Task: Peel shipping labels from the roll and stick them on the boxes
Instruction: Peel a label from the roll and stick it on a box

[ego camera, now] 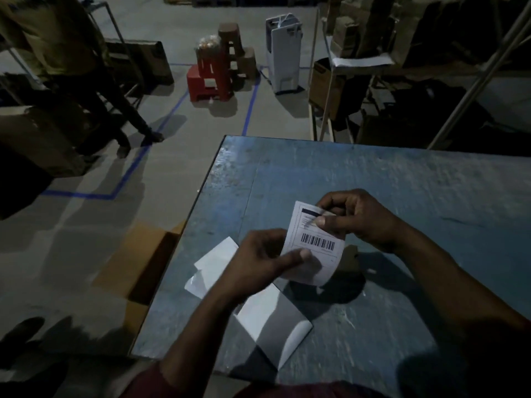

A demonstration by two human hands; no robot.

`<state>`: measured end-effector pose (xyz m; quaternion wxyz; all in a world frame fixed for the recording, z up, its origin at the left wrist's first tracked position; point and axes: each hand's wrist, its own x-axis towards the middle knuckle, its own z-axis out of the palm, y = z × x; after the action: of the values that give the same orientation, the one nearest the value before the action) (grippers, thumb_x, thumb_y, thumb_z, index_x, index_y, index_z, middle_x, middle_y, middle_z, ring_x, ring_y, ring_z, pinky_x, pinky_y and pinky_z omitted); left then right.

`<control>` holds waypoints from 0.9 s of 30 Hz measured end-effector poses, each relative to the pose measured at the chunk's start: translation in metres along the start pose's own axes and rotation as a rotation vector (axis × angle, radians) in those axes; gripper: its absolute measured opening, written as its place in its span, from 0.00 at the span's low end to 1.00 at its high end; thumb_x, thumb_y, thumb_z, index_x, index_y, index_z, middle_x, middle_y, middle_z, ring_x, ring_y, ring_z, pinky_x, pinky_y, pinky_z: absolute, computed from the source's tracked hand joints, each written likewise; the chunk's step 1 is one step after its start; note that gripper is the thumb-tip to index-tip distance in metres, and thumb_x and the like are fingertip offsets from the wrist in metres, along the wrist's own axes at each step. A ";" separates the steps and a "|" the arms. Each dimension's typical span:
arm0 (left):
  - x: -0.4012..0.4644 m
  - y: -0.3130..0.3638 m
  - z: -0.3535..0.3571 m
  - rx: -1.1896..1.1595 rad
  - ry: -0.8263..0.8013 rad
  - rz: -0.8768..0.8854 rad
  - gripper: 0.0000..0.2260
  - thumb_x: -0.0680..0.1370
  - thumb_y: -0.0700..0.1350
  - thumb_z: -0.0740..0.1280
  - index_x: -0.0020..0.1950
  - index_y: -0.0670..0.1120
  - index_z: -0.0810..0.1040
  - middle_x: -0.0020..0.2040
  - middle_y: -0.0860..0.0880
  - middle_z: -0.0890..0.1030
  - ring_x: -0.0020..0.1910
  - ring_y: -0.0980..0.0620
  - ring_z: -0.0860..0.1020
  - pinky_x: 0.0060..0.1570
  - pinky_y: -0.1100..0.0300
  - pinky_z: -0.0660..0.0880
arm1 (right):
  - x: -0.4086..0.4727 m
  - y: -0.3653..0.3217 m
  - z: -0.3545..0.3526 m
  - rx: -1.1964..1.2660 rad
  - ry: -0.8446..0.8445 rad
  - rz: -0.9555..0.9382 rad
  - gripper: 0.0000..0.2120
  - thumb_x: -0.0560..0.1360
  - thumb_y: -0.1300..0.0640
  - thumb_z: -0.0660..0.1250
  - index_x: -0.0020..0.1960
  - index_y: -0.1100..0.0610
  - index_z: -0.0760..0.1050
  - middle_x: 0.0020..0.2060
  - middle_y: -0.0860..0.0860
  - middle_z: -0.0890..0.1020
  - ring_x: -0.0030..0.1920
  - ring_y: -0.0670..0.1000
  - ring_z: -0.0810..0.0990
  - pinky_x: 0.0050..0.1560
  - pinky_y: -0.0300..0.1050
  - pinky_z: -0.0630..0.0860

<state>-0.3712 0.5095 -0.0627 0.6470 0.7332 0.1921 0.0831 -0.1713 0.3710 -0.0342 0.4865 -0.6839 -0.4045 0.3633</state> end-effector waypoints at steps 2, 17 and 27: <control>0.010 -0.015 0.019 -0.110 0.059 -0.070 0.07 0.79 0.42 0.75 0.56 0.43 0.88 0.51 0.46 0.89 0.53 0.43 0.87 0.58 0.39 0.82 | -0.006 0.008 -0.008 -0.045 0.011 0.088 0.03 0.79 0.61 0.72 0.52 0.59 0.82 0.43 0.58 0.88 0.44 0.60 0.88 0.41 0.45 0.81; 0.049 -0.068 0.083 -0.227 0.173 -0.213 0.07 0.80 0.40 0.73 0.57 0.43 0.88 0.51 0.44 0.89 0.52 0.43 0.87 0.56 0.38 0.83 | -0.062 0.085 0.002 0.542 0.507 0.393 0.23 0.73 0.68 0.76 0.67 0.59 0.76 0.49 0.61 0.88 0.50 0.61 0.88 0.55 0.59 0.84; 0.048 -0.096 0.040 0.296 0.375 -0.115 0.21 0.77 0.58 0.72 0.68 0.53 0.82 0.54 0.55 0.88 0.45 0.59 0.86 0.51 0.47 0.84 | -0.047 0.112 -0.019 0.474 0.569 0.440 0.31 0.72 0.71 0.77 0.71 0.58 0.72 0.43 0.57 0.88 0.43 0.54 0.88 0.39 0.46 0.84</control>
<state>-0.3289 0.5002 -0.1689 0.4890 0.7798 0.3603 0.1514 -0.1511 0.2990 -0.1323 0.6332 -0.6962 -0.0043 0.3380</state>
